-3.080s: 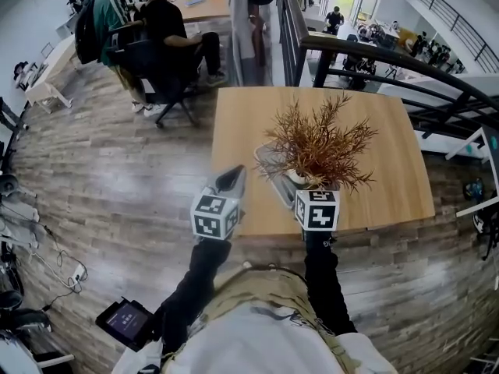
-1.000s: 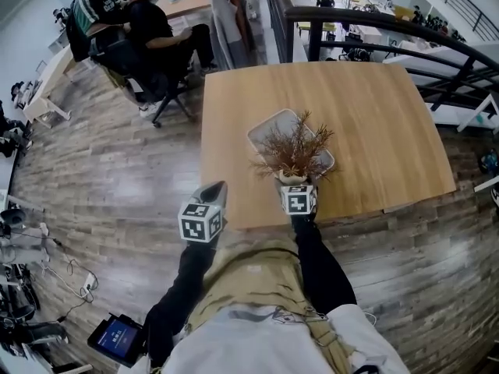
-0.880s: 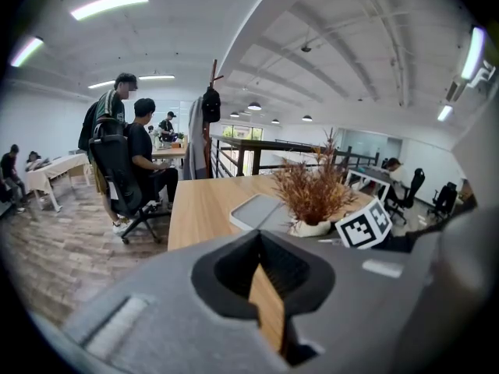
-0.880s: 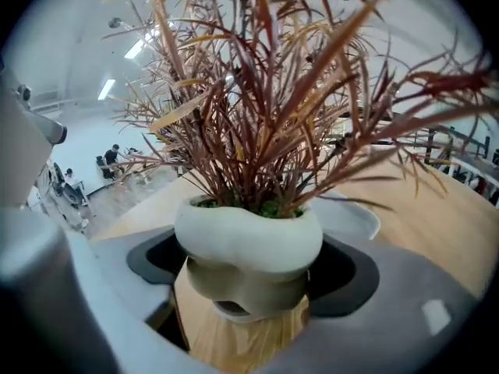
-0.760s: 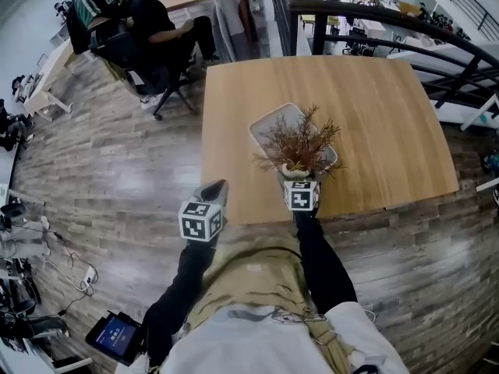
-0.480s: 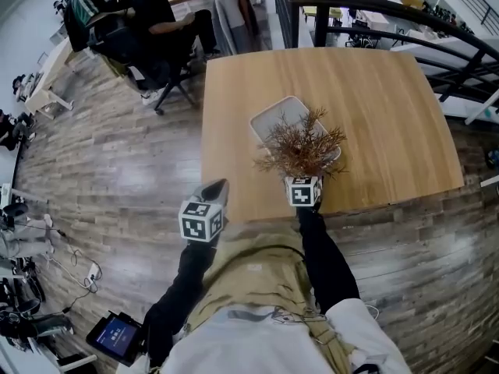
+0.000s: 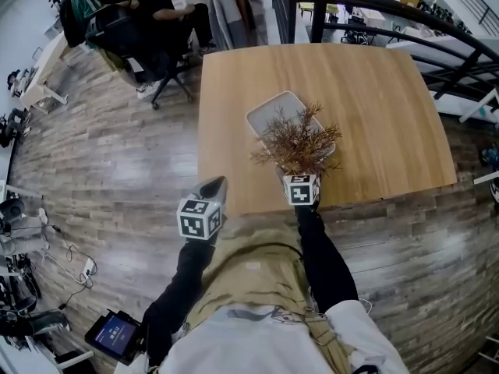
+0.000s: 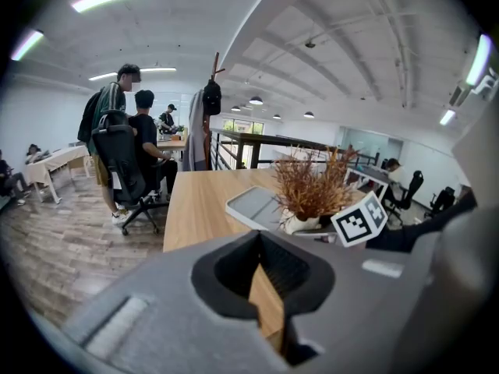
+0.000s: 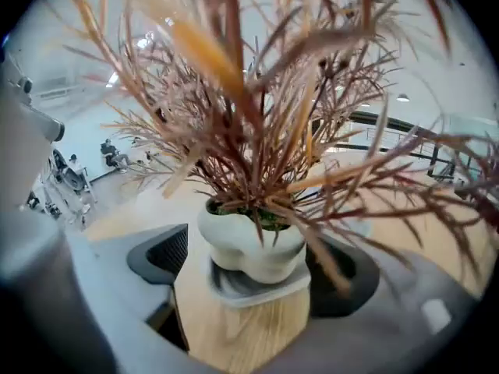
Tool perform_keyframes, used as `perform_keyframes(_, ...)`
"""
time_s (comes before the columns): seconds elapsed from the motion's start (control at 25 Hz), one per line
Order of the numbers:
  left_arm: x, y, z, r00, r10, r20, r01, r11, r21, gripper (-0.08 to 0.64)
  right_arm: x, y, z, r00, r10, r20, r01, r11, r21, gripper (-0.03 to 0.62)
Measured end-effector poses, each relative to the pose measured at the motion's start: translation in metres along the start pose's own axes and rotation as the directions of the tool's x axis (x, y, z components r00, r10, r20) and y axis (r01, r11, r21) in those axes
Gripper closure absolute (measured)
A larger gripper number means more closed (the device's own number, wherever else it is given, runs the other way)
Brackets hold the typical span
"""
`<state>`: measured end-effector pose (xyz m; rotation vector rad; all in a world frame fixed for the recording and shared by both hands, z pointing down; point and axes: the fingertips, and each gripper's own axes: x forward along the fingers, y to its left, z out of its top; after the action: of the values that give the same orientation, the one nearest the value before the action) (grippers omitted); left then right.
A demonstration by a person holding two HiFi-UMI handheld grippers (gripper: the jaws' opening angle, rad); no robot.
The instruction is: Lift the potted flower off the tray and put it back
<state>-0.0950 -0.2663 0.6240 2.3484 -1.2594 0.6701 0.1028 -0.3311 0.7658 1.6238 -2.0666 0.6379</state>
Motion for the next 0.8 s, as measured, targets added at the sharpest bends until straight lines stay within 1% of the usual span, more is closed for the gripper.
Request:
perform_keyframes(0.16, -0.007, -0.016, 0.011, 1.0, -0.029, 0.0, 0.029, 0.999, -0.014, 0.558, -0.033, 0.012, 0.004, 1.0, 0.02, -0.008, -0.02, 0.999, -0.025, 0.143)
perform_keyframes(0.28, -0.017, -0.029, 0.029, 0.999, -0.05, 0.01, 0.05, 0.999, -0.02, 0.558, -0.065, 0.023, 0.016, 1.0, 0.013, -0.013, -0.014, 0.999, -0.041, 0.196)
perform_keyframes(0.4, -0.031, -0.034, 0.053, 0.998, -0.061, 0.029, 0.062, 0.998, -0.026, 0.558, -0.098, 0.039, 0.036, 1.0, 0.013, -0.015, -0.013, 0.999, -0.043, 0.248)
perform_keyframes(0.48, -0.037, -0.039, 0.069, 0.996, -0.071, 0.048, 0.072, 0.997, -0.034, 0.558, -0.122, 0.045, 0.053, 1.0, 0.005, -0.01, -0.006, 0.998, -0.059, 0.308)
perform_keyframes(0.56, -0.04, -0.043, 0.084, 0.994, -0.08, 0.073, 0.083, 0.996, -0.041, 0.558, -0.141, 0.051, 0.072, 1.0, 0.007, 0.0, -0.007, 0.997, -0.08, 0.382)
perform_keyframes(0.6, -0.042, -0.045, 0.09, 0.993, -0.084, 0.086, 0.087, 0.995, -0.041, 0.558, -0.15, 0.054, 0.08, 1.0, 0.015, 0.006, -0.014, 0.996, -0.088, 0.398)
perform_keyframes(0.72, -0.05, -0.057, 0.095, 0.99, -0.082, 0.117, 0.085, 0.996, -0.028, 0.558, -0.181, 0.058, 0.103, 0.998, 0.019, 0.054, -0.012, 0.994, -0.113, 0.478)
perform_keyframes(0.8, -0.057, -0.063, 0.102, 0.987, -0.078, 0.138, 0.081, 0.997, -0.018, 0.558, -0.204, 0.059, 0.12, 0.995, 0.016, 0.094, -0.004, 0.992, -0.126, 0.57)
